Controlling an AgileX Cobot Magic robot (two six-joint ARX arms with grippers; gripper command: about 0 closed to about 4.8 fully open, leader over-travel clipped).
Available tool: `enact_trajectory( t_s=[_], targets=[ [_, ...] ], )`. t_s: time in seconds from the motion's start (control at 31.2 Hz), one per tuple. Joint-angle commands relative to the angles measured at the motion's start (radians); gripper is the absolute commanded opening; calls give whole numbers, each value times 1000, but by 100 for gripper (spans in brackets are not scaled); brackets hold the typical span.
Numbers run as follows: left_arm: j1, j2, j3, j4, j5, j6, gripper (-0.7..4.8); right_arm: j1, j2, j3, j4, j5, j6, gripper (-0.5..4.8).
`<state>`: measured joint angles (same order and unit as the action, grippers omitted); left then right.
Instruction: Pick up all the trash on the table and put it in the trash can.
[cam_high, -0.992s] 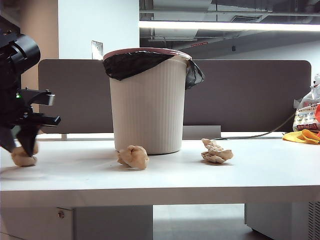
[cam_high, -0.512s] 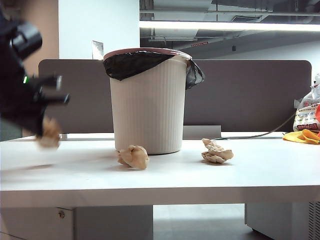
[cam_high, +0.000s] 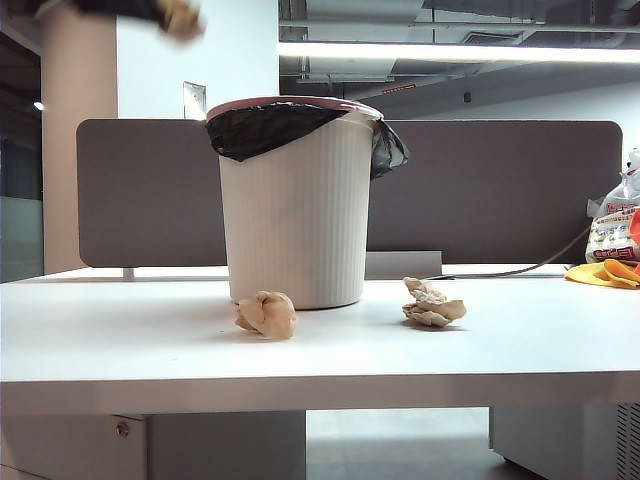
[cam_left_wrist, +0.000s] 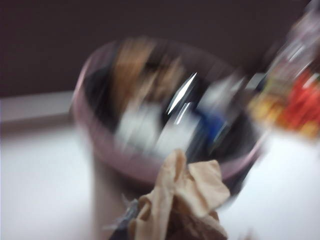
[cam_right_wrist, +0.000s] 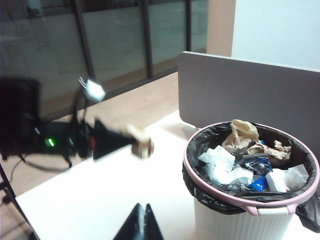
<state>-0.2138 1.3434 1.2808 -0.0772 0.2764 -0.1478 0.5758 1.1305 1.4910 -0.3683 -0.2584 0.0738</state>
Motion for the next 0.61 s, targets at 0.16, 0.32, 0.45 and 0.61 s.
enact_trajectory(
  t_s=[0.16,0.32,0.45,0.61],
  targets=[
    [-100,57,132,159,-67,4,-6,-1,30,7,-14,116,-10,-5],
    [-114,169,270,73,-100,17,-6,-5,89,75,-109,286,-47,-5],
    [-135,296,441,-49,-124,24,-6,-7,145,144,-185,308,-79,-5],
    [-149,460,623,-129,-153,96,-5,-6,189,176,-191,292,-78,-5]
  ],
)
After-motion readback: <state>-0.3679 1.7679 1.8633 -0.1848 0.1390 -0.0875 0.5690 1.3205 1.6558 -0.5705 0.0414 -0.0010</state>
